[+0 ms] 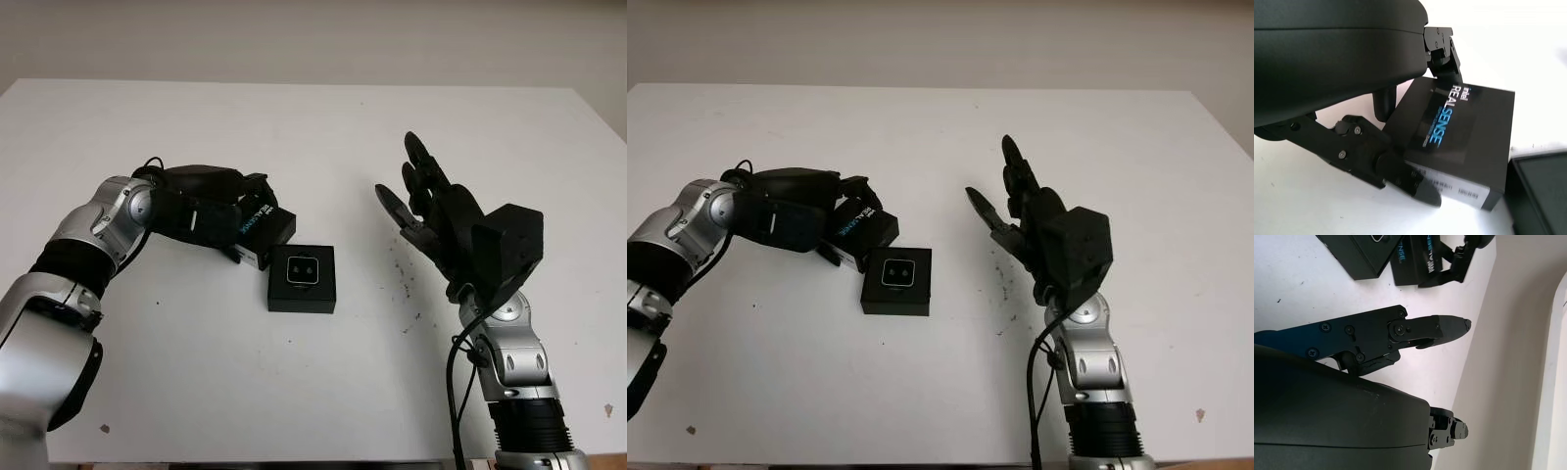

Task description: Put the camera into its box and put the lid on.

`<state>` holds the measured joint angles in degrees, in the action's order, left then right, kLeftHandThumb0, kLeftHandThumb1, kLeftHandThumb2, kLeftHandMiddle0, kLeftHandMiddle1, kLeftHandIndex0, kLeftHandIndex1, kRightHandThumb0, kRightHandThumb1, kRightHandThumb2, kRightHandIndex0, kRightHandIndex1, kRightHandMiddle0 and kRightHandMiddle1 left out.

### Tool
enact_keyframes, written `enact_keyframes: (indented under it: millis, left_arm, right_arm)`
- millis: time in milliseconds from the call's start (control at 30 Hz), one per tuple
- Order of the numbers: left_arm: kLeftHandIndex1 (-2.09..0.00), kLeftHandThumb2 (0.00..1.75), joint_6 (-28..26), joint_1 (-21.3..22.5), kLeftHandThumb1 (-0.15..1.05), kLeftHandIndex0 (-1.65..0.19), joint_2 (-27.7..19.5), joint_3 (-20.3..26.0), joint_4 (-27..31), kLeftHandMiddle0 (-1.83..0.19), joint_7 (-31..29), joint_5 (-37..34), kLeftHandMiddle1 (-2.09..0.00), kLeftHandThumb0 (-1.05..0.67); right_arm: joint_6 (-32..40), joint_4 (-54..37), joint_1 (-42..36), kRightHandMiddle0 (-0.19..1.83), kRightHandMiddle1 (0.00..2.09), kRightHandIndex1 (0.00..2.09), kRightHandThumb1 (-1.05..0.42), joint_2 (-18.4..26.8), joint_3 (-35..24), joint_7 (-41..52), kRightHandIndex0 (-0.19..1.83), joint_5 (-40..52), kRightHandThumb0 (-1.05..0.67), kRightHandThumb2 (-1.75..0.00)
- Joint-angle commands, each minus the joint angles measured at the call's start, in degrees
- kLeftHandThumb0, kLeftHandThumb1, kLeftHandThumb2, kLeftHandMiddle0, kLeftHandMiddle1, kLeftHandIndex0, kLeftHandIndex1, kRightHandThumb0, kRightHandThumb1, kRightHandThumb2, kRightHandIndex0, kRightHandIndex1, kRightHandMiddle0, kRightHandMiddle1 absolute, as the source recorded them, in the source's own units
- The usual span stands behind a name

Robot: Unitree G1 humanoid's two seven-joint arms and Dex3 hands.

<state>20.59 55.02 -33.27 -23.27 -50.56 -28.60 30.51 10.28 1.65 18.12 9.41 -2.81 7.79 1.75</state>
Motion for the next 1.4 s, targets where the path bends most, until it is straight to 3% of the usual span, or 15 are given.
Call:
enact_keyframes:
  millis: [0, 167, 267, 333, 633, 767, 900, 1000, 1167, 1367]
  left_arm:
    - [-2.09, 0.15, -3.23, -2.36, 1.05, -0.43, 0.36, 1.54, 3.64, -0.65, -0.79, -1.27, -2.09, -0.31]
    - [-2.09, 0.17, -16.44, -5.02, 1.05, -0.56, -0.49, 4.13, 17.34, -0.68, -5.68, -2.63, -2.09, -0.29]
    - [-2.09, 0.16, -23.68, -5.37, 1.05, -0.47, -1.42, 4.44, 23.14, -0.41, -9.03, -1.59, -2.09, -0.28]
    - [-2.09, 0.15, -26.56, -5.45, 1.05, -0.47, -2.14, 4.4, 25.52, -0.38, -10.11, -0.74, -2.09, -0.27]
    - [-2.09, 0.14, -29.13, -4.96, 1.05, -0.59, -4.54, 6.06, 27.25, -0.67, -12.09, -2.1, -2.09, -0.26]
    - [-2.09, 0.15, -31.06, -4.39, 1.05, -0.55, -4.9, 6.6, 28.09, -0.52, -13.99, -3.0, -2.09, -0.3]
    - [-2.09, 0.15, -34.49, -3.44, 1.05, -0.6, -5.39, 6.6, 30.03, -0.62, -16.63, -2.82, -2.09, -0.32]
    - [-2.09, 0.16, -36.75, -3.0, 1.05, -0.57, -5.97, 6.77, 31.86, -0.5, -18.5, -2.82, -2.09, -0.32]
    - [-2.09, 0.16, -42.77, -3.17, 1.05, -0.62, -6.76, 7.48, 36.91, -0.68, -21.9, -3.29, -2.09, -0.32]
    - [-2.09, 0.19, -53.97, -5.65, 1.05, -0.72, -6.86, 7.2, 47.11, -0.66, -25.18, -3.78, -2.09, -0.36]
  right_arm:
    - [0.46, -1.22, -0.26, -0.01, 0.06, 0.06, -1.05, 0.02, 0.0, -0.09, -0.05, 0.11, -0.53, -0.21]
    - [-0.31, -0.67, -0.4, -0.01, 0.06, 0.06, -1.05, -0.66, 0.26, -0.13, -0.04, 0.45, -0.52, -0.22]
    - [-0.11, -0.67, -0.47, -0.01, 0.06, 0.06, -1.05, -0.89, 0.54, -0.28, -0.04, 0.24, -0.51, -0.22]
    - [-0.07, -0.67, -0.52, -0.01, 0.06, 0.06, -1.05, -1.07, 0.65, -0.39, -0.04, 0.14, -0.52, -0.22]
    - [-0.04, -0.15, -0.56, 0.0, 0.06, 0.06, -1.05, -1.52, 1.28, -1.01, -0.03, -0.35, -0.56, -0.21]
    - [0.04, 0.05, -0.43, 0.0, 0.06, 0.06, -1.05, -1.87, 1.52, -1.31, -0.03, -0.33, -0.55, -0.22]
    - [-0.3, 0.11, -0.55, 0.0, 0.06, 0.06, -1.05, -2.02, 1.65, -1.46, -0.03, -0.3, -0.54, -0.22]
    - [-0.27, 0.07, -0.59, 0.0, 0.06, 0.06, -1.05, -2.39, 1.62, -2.06, -0.03, -0.51, -0.54, -0.22]
    - [-0.77, -0.15, -0.68, 0.01, 0.06, 0.06, -1.05, -3.15, 1.87, -5.06, -0.02, -2.44, -0.57, -0.23]
    - [-1.17, -0.41, -0.81, 0.0, 0.05, 0.06, -1.05, -4.71, 2.08, -7.75, -0.03, -3.56, -0.59, -0.27]
